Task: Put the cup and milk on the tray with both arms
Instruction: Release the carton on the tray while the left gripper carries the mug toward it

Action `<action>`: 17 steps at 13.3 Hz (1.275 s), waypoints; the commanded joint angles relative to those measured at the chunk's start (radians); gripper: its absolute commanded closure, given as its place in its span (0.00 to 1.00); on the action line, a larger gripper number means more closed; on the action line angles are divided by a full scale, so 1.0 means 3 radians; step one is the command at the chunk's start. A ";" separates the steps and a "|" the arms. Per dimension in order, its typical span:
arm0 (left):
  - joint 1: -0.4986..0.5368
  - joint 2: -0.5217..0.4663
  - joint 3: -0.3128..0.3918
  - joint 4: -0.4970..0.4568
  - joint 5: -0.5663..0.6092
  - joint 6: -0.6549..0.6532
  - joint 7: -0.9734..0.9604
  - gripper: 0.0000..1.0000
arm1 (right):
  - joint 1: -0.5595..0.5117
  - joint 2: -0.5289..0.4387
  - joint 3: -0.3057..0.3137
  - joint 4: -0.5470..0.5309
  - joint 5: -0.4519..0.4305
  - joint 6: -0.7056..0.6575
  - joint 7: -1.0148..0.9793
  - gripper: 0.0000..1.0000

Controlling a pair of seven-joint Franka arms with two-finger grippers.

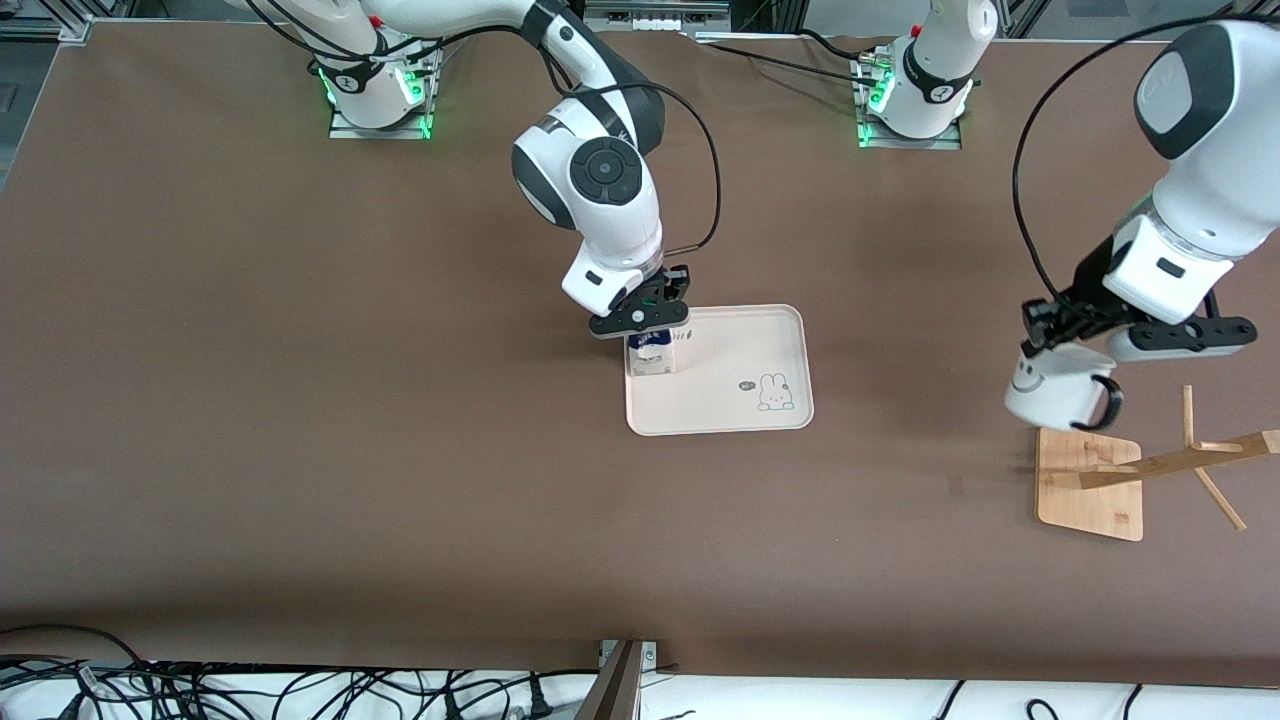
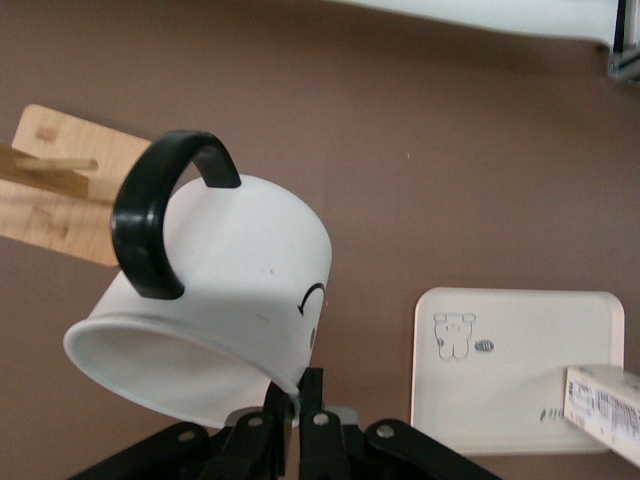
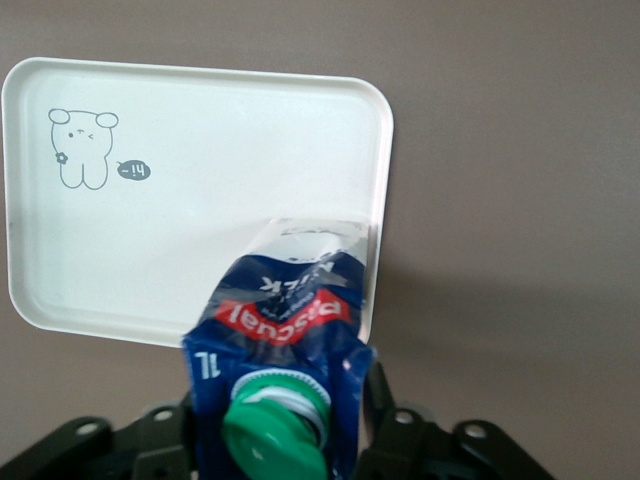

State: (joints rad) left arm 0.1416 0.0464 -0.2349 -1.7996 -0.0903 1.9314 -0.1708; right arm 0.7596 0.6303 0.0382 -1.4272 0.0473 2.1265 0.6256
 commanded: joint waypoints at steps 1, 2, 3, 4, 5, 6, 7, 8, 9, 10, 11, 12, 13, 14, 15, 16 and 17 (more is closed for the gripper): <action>0.0009 0.0050 -0.0228 0.0205 -0.0052 -0.0724 0.0094 1.00 | -0.0001 0.0031 -0.0015 0.0094 -0.0055 0.0024 0.0037 0.00; 0.0009 0.0100 -0.0361 0.0225 -0.0057 -0.0924 0.0084 1.00 | -0.0006 0.0021 -0.0015 0.0150 -0.0050 0.0014 0.0082 0.00; 0.0009 0.0167 -0.0418 0.0261 -0.0057 -0.1027 0.0089 1.00 | -0.0006 0.0021 -0.0015 0.0246 -0.0050 -0.0016 0.0153 0.00; 0.0004 0.0238 -0.0439 0.0287 -0.0087 -0.1079 0.0068 1.00 | -0.0016 0.0021 -0.0015 0.0298 -0.0045 -0.0027 0.0185 0.00; -0.0022 0.0345 -0.0444 0.0287 -0.0098 -0.1089 0.0053 1.00 | -0.0036 0.0001 -0.0020 0.0334 -0.0040 -0.0057 0.0190 0.00; -0.0123 0.0473 -0.0444 0.0297 -0.0108 -0.1085 0.0043 1.00 | -0.0062 -0.0040 -0.0025 0.0375 -0.0035 -0.0123 0.0185 0.00; -0.0246 0.0586 -0.0439 0.0353 -0.0103 -0.1084 0.0032 1.00 | -0.0103 -0.0071 -0.0086 0.0421 -0.0035 -0.0230 0.0165 0.00; -0.0333 0.0779 -0.0434 0.0495 -0.0103 -0.1100 -0.0044 1.00 | -0.0159 -0.0102 -0.0132 0.0482 -0.0030 -0.0363 0.0134 0.00; -0.0395 0.0963 -0.0434 0.0649 -0.0108 -0.1166 -0.0196 1.00 | -0.0266 -0.0173 -0.0168 0.0523 -0.0030 -0.0516 0.0098 0.00; -0.0420 0.1147 -0.0439 0.0807 -0.0108 -0.1247 -0.0390 1.00 | -0.0414 -0.0285 -0.0184 0.0518 -0.0025 -0.0654 -0.0019 0.00; -0.0487 0.1321 -0.0439 0.0976 -0.0108 -0.1299 -0.0605 1.00 | -0.0602 -0.0377 -0.0184 0.0523 -0.0010 -0.0762 -0.0187 0.00; -0.0594 0.1465 -0.0434 0.1109 -0.0098 -0.1345 -0.0794 1.00 | -0.0776 -0.0469 -0.0184 0.0518 -0.0004 -0.0864 -0.0330 0.00; -0.0716 0.1603 -0.0434 0.1237 -0.0108 -0.1360 -0.1034 1.00 | -0.0965 -0.0536 -0.0184 0.0513 0.0001 -0.0972 -0.0483 0.00; -0.0803 0.1746 -0.0429 0.1324 -0.0113 -0.1361 -0.1284 1.00 | -0.1114 -0.0597 -0.0184 0.0513 0.0036 -0.1109 -0.0622 0.00; -0.0870 0.1889 -0.0429 0.1416 -0.0113 -0.1350 -0.1565 1.00 | -0.1232 -0.0659 -0.0189 0.0508 0.0102 -0.1187 -0.0755 0.00; -0.0942 0.2068 -0.0429 0.1559 -0.0118 -0.1330 -0.1750 1.00 | -0.1339 -0.0740 -0.0224 0.0463 0.0144 -0.1238 -0.0877 0.00; -0.0998 0.2282 -0.0429 0.1753 -0.0113 -0.1330 -0.1874 1.00 | -0.1411 -0.0832 -0.0280 0.0391 0.0169 -0.1289 -0.1015 0.00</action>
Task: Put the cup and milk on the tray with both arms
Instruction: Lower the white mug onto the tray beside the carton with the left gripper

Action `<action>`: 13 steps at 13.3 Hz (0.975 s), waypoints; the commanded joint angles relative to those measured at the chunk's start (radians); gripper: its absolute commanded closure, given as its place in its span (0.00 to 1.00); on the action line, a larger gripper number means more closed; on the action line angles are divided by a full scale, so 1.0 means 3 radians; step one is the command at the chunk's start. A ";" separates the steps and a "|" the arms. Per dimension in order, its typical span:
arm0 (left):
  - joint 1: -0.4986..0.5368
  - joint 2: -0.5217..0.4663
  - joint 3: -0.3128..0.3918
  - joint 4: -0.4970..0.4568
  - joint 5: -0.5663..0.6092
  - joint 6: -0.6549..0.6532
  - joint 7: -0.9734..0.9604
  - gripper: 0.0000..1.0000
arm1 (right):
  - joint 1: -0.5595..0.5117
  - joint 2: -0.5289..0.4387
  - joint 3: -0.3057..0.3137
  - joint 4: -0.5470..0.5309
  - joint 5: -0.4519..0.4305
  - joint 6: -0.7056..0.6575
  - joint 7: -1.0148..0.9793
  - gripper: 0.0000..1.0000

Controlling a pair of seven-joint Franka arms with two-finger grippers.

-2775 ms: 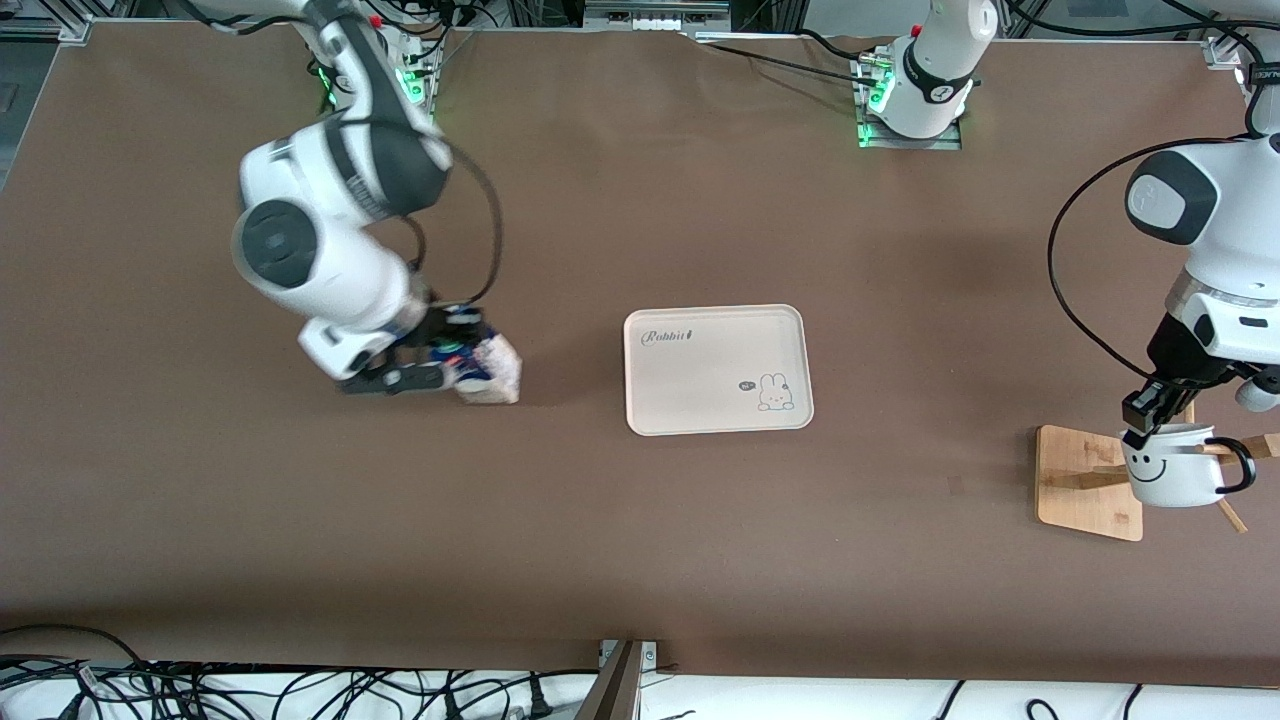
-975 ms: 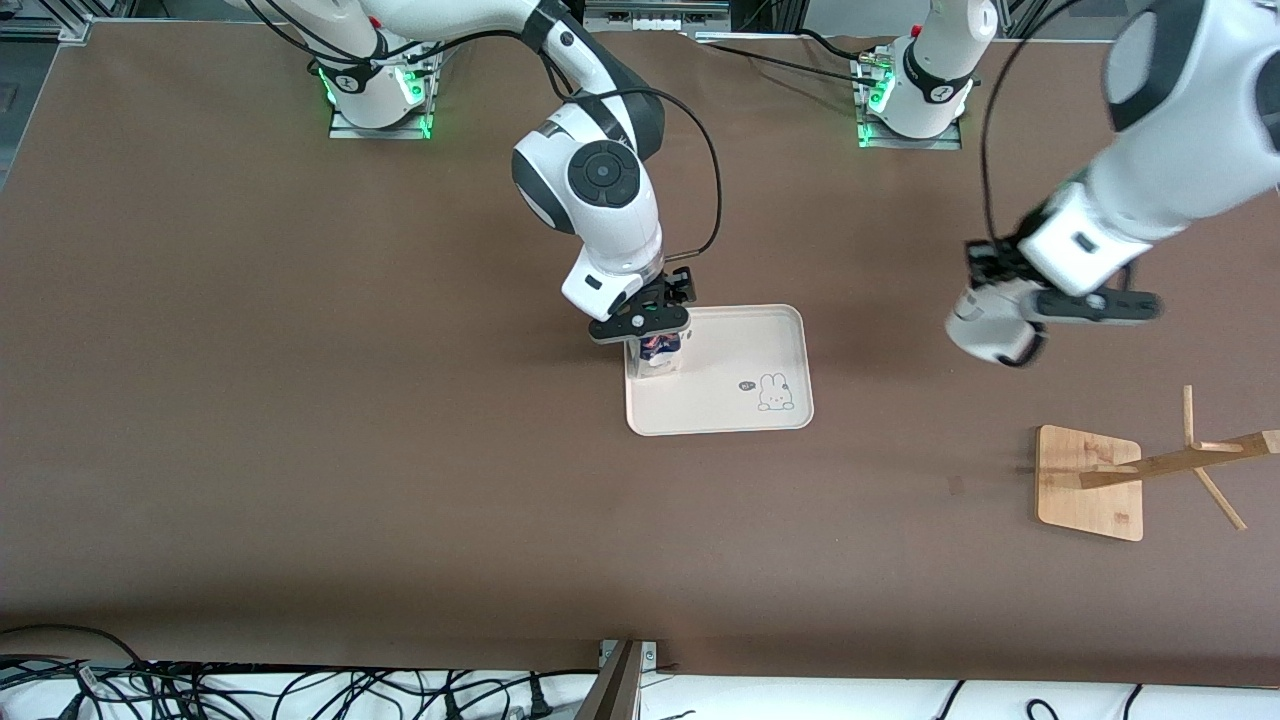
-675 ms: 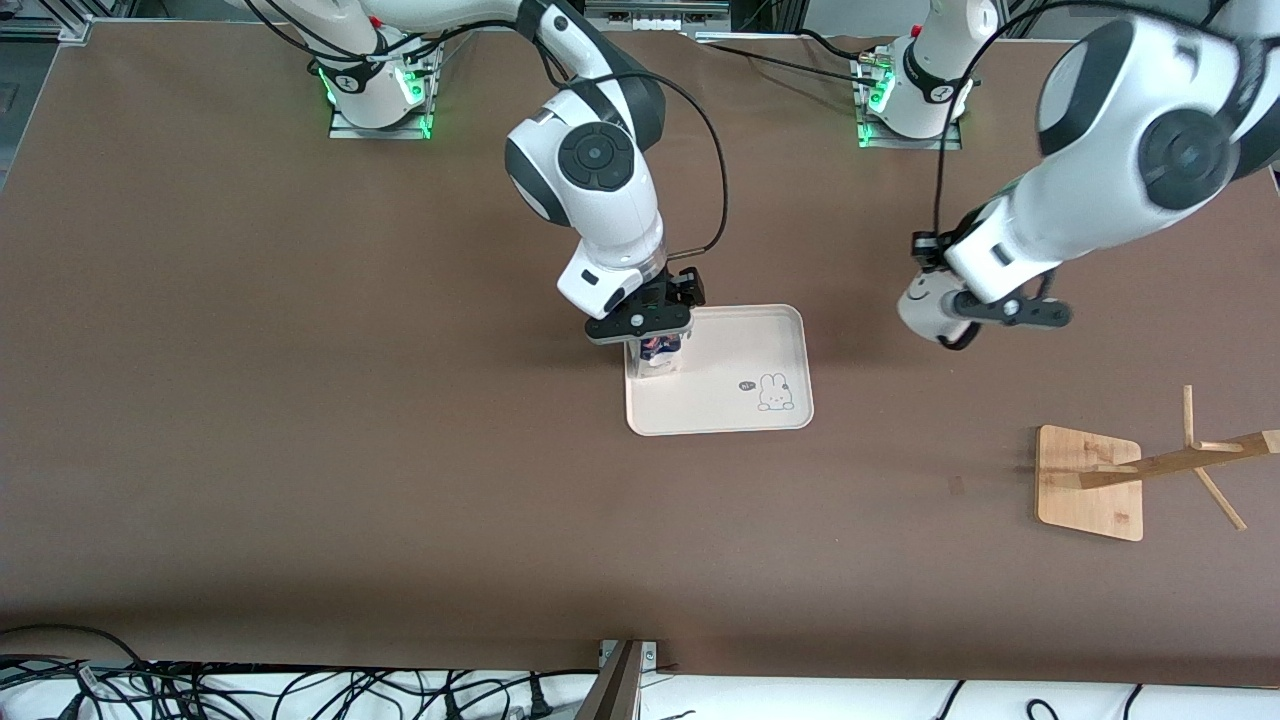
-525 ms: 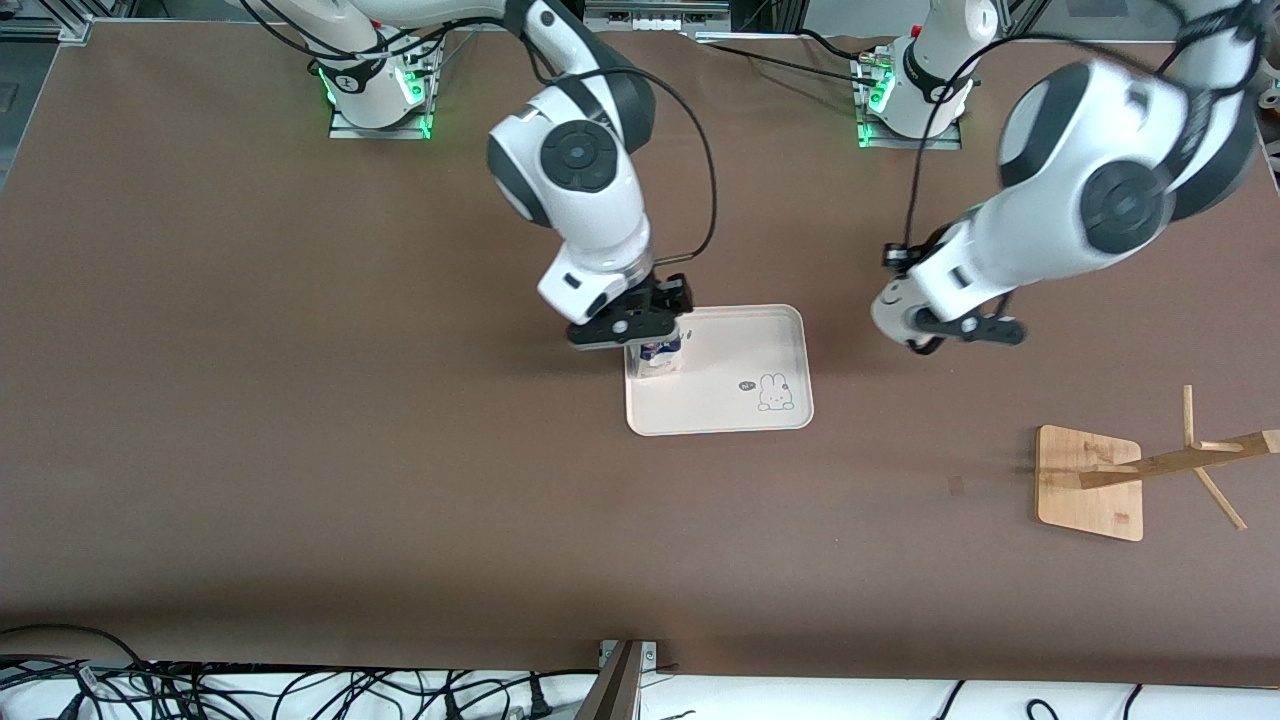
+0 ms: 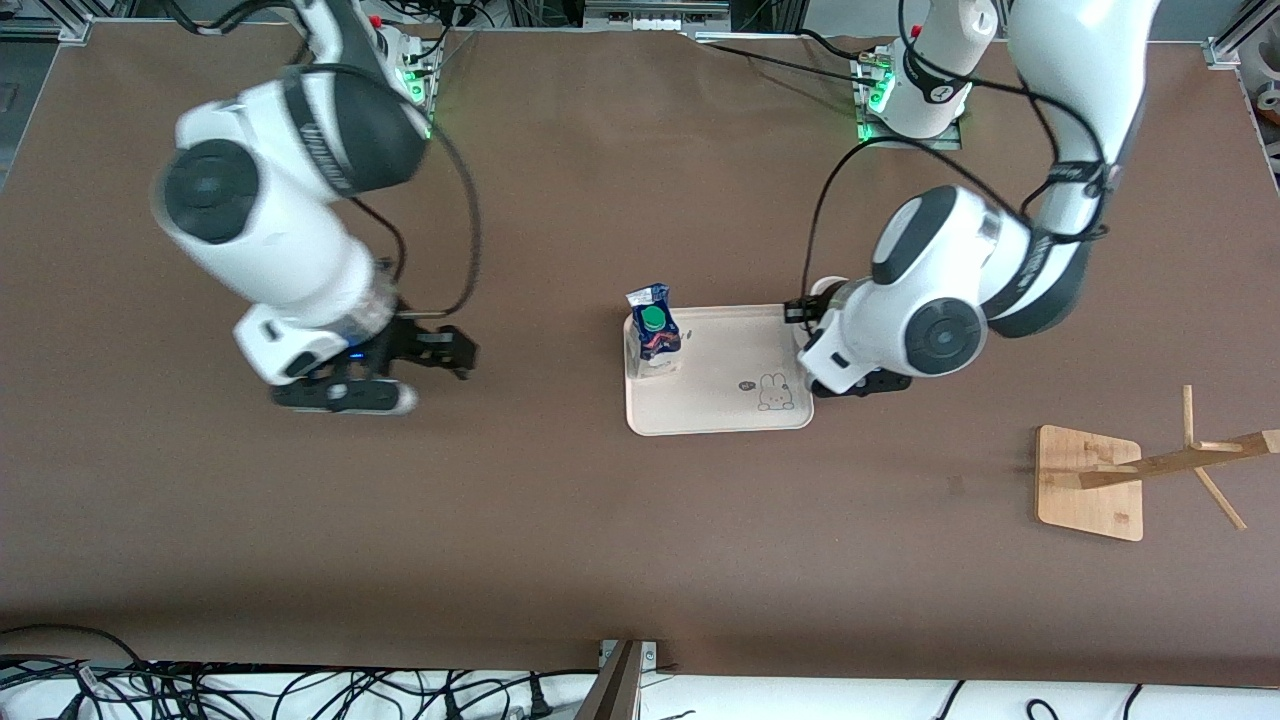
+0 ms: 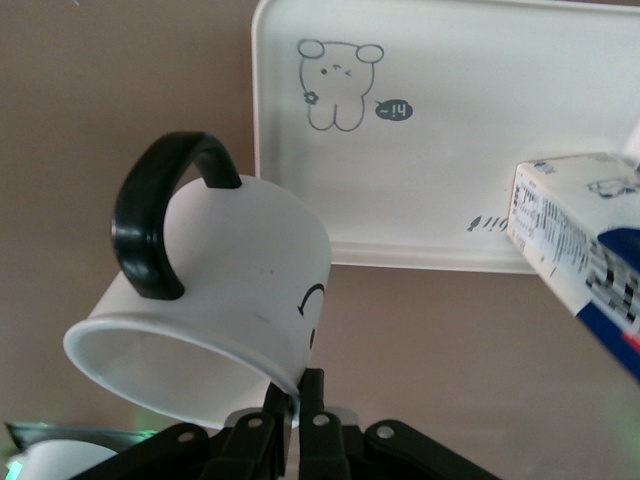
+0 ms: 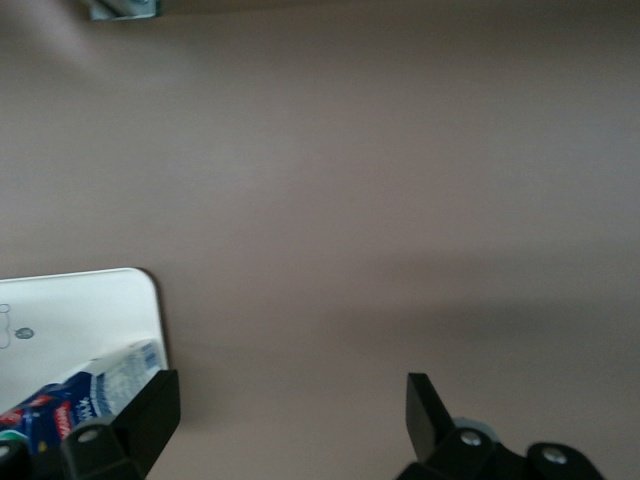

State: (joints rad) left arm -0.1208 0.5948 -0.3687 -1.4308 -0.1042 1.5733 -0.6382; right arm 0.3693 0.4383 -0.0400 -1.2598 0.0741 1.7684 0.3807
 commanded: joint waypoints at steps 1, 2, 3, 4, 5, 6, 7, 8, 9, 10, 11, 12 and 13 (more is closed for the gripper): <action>-0.0185 0.0623 0.0027 0.0677 -0.0072 -0.0131 -0.0393 1.00 | -0.0132 -0.0294 -0.0091 -0.0243 0.0080 -0.0162 -0.0312 0.00; -0.0206 0.0777 0.0027 0.0785 -0.0072 -0.0126 -0.0439 1.00 | -0.0132 -0.0427 -0.0168 -0.0335 0.0080 -0.0264 -0.0363 0.00; -0.0251 0.0915 0.0027 0.0882 -0.0072 -0.0101 -0.0505 1.00 | -0.0132 -0.0615 -0.0199 -0.0498 0.0075 -0.0326 -0.0374 0.00; -0.0277 0.0992 0.0027 0.0888 -0.0072 -0.0034 -0.0577 1.00 | -0.0132 -0.0820 -0.0275 -0.0707 0.0075 -0.0331 -0.0415 0.00; -0.0338 0.1039 0.0037 0.0888 -0.0067 0.0047 -0.0684 1.00 | -0.0132 -0.1019 -0.0347 -0.0917 0.0075 -0.0326 -0.0562 0.00; -0.0354 0.1075 0.0048 0.0888 -0.0067 0.0094 -0.0761 1.00 | -0.0132 -0.1208 -0.0428 -0.1121 0.0075 -0.0316 -0.0685 0.00; -0.0354 0.1121 0.0048 0.0878 -0.0062 0.0104 -0.0782 1.00 | -0.0132 -0.1362 -0.0510 -0.1270 0.0070 -0.0316 -0.0777 0.00; -0.0359 0.1126 0.0048 0.0853 -0.0042 0.0104 -0.0797 1.00 | -0.0132 -0.1485 -0.0556 -0.1383 0.0060 -0.0316 -0.0879 0.00; -0.0359 0.1131 0.0048 0.0837 -0.0031 0.0104 -0.0798 1.00 | -0.0152 -0.1588 -0.0587 -0.1501 0.0050 -0.0311 -0.0966 0.00; -0.0359 0.1136 0.0053 0.0837 -0.0016 0.0104 -0.0787 0.71 | -0.0284 -0.1695 -0.0552 -0.1613 0.0029 -0.0301 -0.1038 0.00; -0.0359 0.1131 0.0083 0.0837 0.0065 0.0104 -0.0752 0.01 | -0.0412 -0.1747 -0.0476 -0.1680 0.0024 -0.0296 -0.1150 0.00; -0.0359 0.1121 0.0084 0.0837 0.0167 0.0099 -0.0752 0.00 | -0.0590 -0.1757 -0.0349 -0.1681 0.0014 -0.0296 -0.1273 0.00; -0.0359 0.1101 0.0084 0.0847 0.0178 0.0094 -0.0757 0.00 | -0.0784 -0.1757 -0.0180 -0.1681 -0.0022 -0.0296 -0.1345 0.00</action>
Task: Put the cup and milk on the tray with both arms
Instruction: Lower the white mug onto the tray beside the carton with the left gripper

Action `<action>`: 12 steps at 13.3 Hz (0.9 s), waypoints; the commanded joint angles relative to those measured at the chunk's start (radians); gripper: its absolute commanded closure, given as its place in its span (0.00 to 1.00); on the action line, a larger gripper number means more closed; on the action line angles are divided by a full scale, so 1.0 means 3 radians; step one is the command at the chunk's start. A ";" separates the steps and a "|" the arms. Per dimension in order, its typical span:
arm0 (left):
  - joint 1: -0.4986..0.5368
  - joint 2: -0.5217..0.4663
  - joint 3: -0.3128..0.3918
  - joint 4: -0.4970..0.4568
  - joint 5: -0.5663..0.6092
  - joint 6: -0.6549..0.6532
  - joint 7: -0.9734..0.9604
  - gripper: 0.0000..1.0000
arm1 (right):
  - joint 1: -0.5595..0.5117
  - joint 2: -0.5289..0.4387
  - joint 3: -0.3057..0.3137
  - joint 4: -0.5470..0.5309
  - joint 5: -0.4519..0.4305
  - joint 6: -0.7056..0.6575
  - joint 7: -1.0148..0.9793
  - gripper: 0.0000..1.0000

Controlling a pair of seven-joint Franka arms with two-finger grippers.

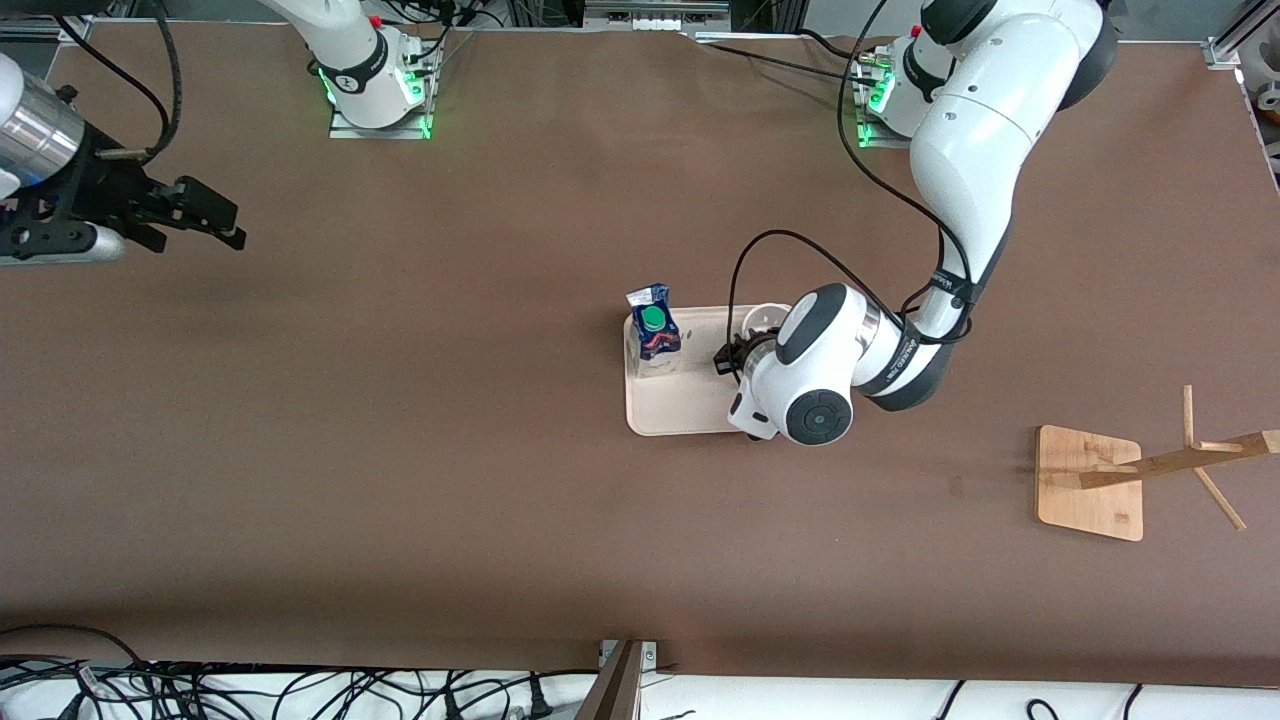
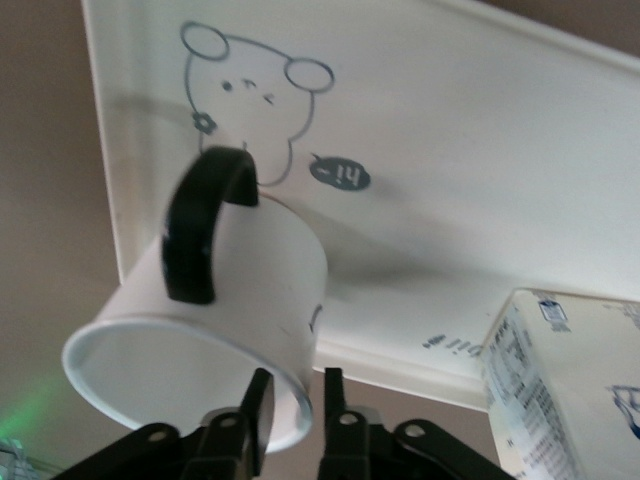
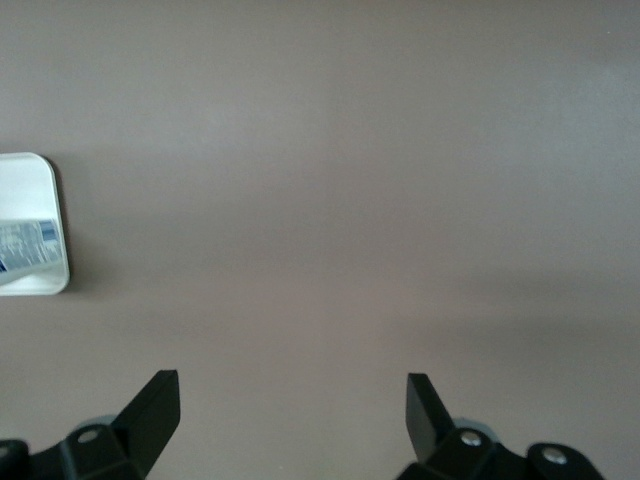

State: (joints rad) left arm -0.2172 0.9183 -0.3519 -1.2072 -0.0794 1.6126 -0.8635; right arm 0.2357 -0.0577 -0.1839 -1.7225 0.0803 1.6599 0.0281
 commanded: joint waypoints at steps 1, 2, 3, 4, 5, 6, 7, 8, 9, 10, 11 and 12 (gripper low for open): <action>-0.0033 -0.0003 0.0028 0.0112 0.0101 -0.0067 -0.0005 0.00 | -0.0543 -0.0099 0.0463 -0.0144 -0.0073 0.0066 -0.0226 0.00; -0.0007 -0.0084 0.0028 0.0127 0.0096 -0.0144 -0.0011 0.00 | -0.0738 -0.0094 0.0622 -0.0144 -0.0073 0.0066 -0.0303 0.00; 0.0013 -0.0166 0.0012 0.0158 0.0096 -0.0276 0.0000 0.00 | -0.0765 -0.0094 0.0654 -0.0129 -0.0084 0.0061 -0.0314 0.00; 0.0059 -0.0263 -0.0008 0.0163 0.0091 -0.0394 0.0045 0.00 | -0.0765 -0.0084 0.0654 -0.0103 -0.0089 0.0056 -0.0319 0.00; 0.0120 -0.0416 -0.0013 0.0163 0.0096 -0.0506 0.0273 0.00 | -0.0765 -0.0059 0.0659 -0.0068 -0.0139 0.0051 -0.0314 0.00; 0.0146 -0.0640 0.0017 0.0163 0.0096 -0.0578 0.0564 0.00 | -0.0765 -0.0023 0.0664 -0.0052 -0.0160 0.0061 -0.0309 0.00; 0.0161 -0.0825 0.0048 0.0148 0.0126 -0.0599 0.0795 0.00 | -0.0765 -0.0012 0.0664 -0.0021 -0.0171 0.0066 -0.0298 0.00; 0.0232 -0.0948 0.0048 0.0153 0.0208 -0.0655 0.1000 0.00 | -0.0760 0.0023 0.0669 -0.0001 -0.0231 0.0066 -0.0288 0.00; 0.0279 -0.1091 0.0043 0.0153 0.0274 -0.0787 0.1260 0.00 | -0.0760 0.0034 0.0669 0.0009 -0.0318 0.0071 -0.0283 0.00; 0.0299 -0.1224 0.0053 0.0153 0.0356 -0.0860 0.1531 0.00 | -0.0760 0.0044 0.0669 0.0045 -0.0370 0.0086 -0.0273 0.00; 0.0325 -0.1387 0.0048 0.0138 0.0478 -0.0865 0.1736 0.00 | -0.0770 0.0090 0.0659 0.0106 -0.0355 0.0081 -0.0273 0.00; 0.0340 -0.1536 0.0053 0.0113 0.0586 -0.0875 0.1915 0.00 | -0.0770 0.0105 0.0659 0.0162 -0.0355 0.0056 -0.0268 0.00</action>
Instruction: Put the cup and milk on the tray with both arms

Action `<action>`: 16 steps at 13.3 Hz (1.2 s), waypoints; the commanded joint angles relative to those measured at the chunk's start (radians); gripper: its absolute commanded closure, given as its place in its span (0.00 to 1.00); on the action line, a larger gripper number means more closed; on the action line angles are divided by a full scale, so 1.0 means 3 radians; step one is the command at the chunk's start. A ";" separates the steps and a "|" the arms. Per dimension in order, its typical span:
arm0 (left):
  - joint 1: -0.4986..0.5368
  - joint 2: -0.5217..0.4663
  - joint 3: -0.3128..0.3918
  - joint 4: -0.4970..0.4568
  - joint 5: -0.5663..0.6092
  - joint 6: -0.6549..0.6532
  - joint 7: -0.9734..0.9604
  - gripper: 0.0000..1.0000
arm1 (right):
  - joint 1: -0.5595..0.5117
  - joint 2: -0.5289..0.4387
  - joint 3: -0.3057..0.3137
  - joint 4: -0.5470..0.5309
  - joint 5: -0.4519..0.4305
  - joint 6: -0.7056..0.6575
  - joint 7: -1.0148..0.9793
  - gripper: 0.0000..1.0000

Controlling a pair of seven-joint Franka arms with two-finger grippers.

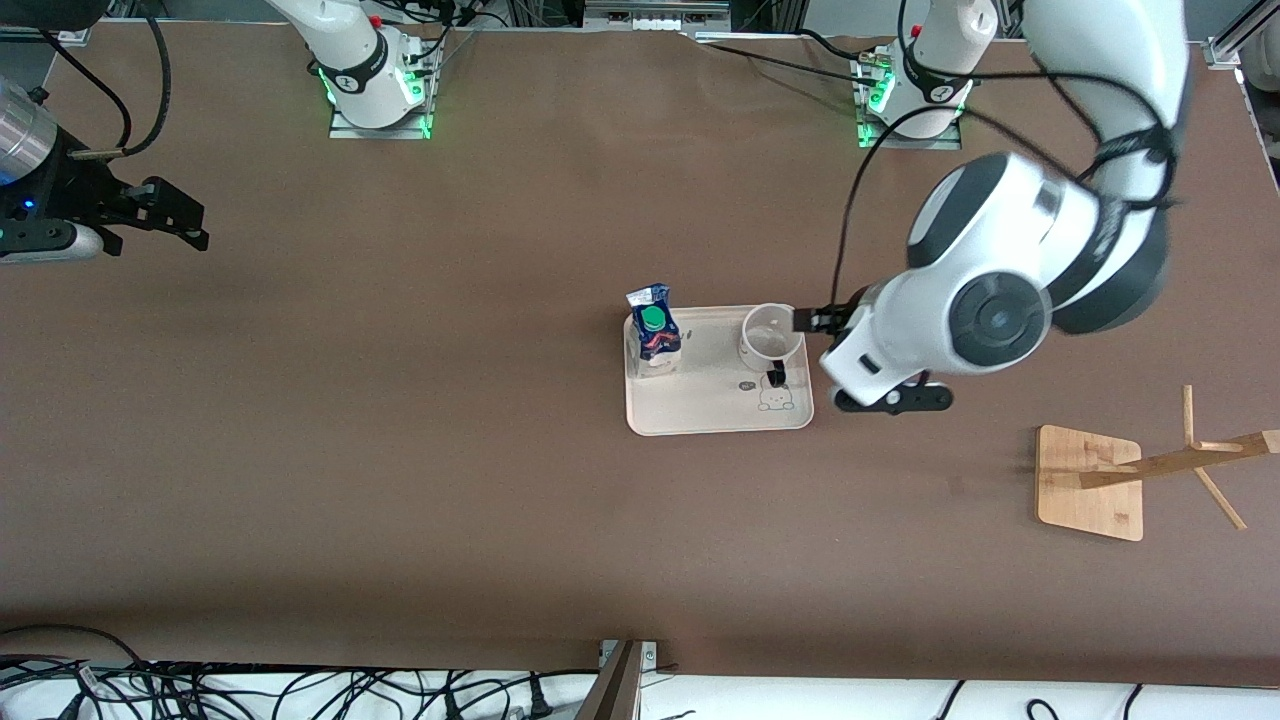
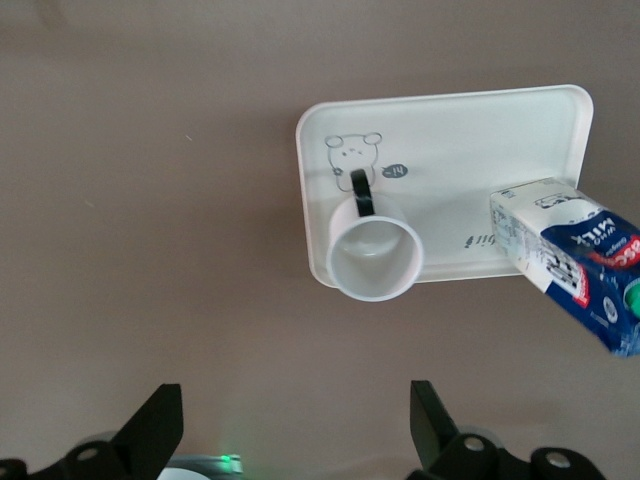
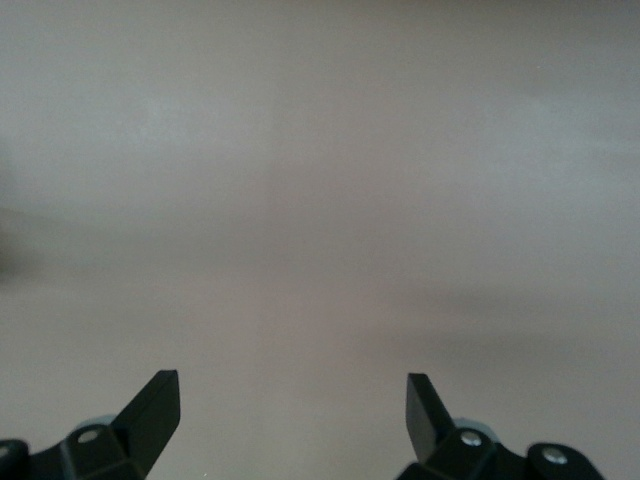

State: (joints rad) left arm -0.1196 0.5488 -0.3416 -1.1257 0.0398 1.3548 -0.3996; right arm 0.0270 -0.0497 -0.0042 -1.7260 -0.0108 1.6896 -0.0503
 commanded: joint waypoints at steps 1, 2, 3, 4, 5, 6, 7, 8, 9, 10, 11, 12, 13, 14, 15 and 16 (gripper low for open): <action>0.0086 -0.0427 0.0019 -0.0165 0.0230 -0.0042 0.0528 0.00 | -0.0070 0.0089 0.0060 0.0180 -0.0056 -0.0023 -0.0006 0.00; 0.0208 -0.0524 -0.0001 -0.0165 0.0230 -0.0077 0.0686 0.00 | -0.0075 0.0114 0.0060 0.0225 -0.0046 -0.0018 -0.0001 0.00; 0.0265 -0.0622 0.0034 -0.0205 0.0185 -0.0037 0.0855 0.00 | -0.0075 0.0125 0.0055 0.0236 -0.0056 -0.0013 -0.0001 0.00; 0.0251 -0.0840 0.0171 -0.0428 0.0205 0.0115 0.0902 0.00 | -0.0075 0.0120 0.0055 0.0241 -0.0056 -0.0028 -0.0006 0.00; 0.0220 -0.1095 0.0481 -0.0754 0.0164 0.0430 0.0923 0.00 | -0.0075 0.0125 0.0055 0.0246 -0.0061 -0.0013 -0.0006 0.00; 0.0179 -0.1381 0.0656 -0.1168 0.0154 0.0783 0.0923 0.00 | -0.0070 0.0125 0.0055 0.0256 -0.0051 0.0003 -0.0006 0.00; 0.0219 -0.1597 0.0704 -0.1486 0.0139 0.1115 0.0918 0.00 | -0.0069 0.0125 0.0065 0.0257 -0.0036 0.0013 -0.0001 0.00; 0.0291 -0.1721 0.0704 -0.1620 0.0123 0.1210 0.0918 0.00 | -0.0064 0.0130 0.0070 0.0262 -0.0030 0.0013 -0.0001 0.00; 0.0357 -0.1762 0.0704 -0.1667 0.0108 0.1196 0.0918 0.00 | -0.0064 0.0130 0.0070 0.0262 -0.0030 0.0013 0.0004 0.00; 0.0383 -0.1829 0.0704 -0.1744 0.0098 0.1165 0.0918 0.00 | -0.0064 0.0130 0.0070 0.0262 -0.0030 0.0013 0.0004 0.00; 0.0404 -0.1855 0.0770 -0.1800 -0.0034 0.1124 0.0984 0.00 | -0.0064 0.0130 0.0070 0.0262 -0.0030 -0.0012 0.0004 0.00; 0.0429 -0.1905 0.0867 -0.1841 -0.0177 0.1119 0.1151 0.00 | -0.0064 0.0130 0.0070 0.0262 -0.0030 -0.0023 -0.0001 0.00; 0.0435 -0.1921 0.0903 -0.1857 -0.0194 0.1088 0.1244 0.00 | -0.0064 0.0130 0.0070 0.0262 -0.0035 -0.0018 -0.0006 0.00; 0.0430 -0.1942 0.0909 -0.1857 -0.0153 0.1053 0.1245 0.00 | -0.0064 0.0135 0.0070 0.0262 -0.0035 -0.0018 -0.0006 0.00; 0.0429 -0.1962 0.0909 -0.1857 -0.0128 0.1012 0.1245 0.00 | -0.0064 0.0130 0.0070 0.0262 -0.0035 -0.0023 -0.0011 0.00; 0.0429 -0.1957 0.0909 -0.1852 -0.0052 0.0961 0.1255 0.00 | -0.0064 0.0130 0.0070 0.0262 -0.0030 -0.0028 -0.0016 0.00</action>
State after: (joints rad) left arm 0.0079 -0.0073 -0.0666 -1.6563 0.0112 1.6624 -0.0497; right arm 0.0226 -0.0176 0.0009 -1.6666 -0.0122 1.6961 -0.0503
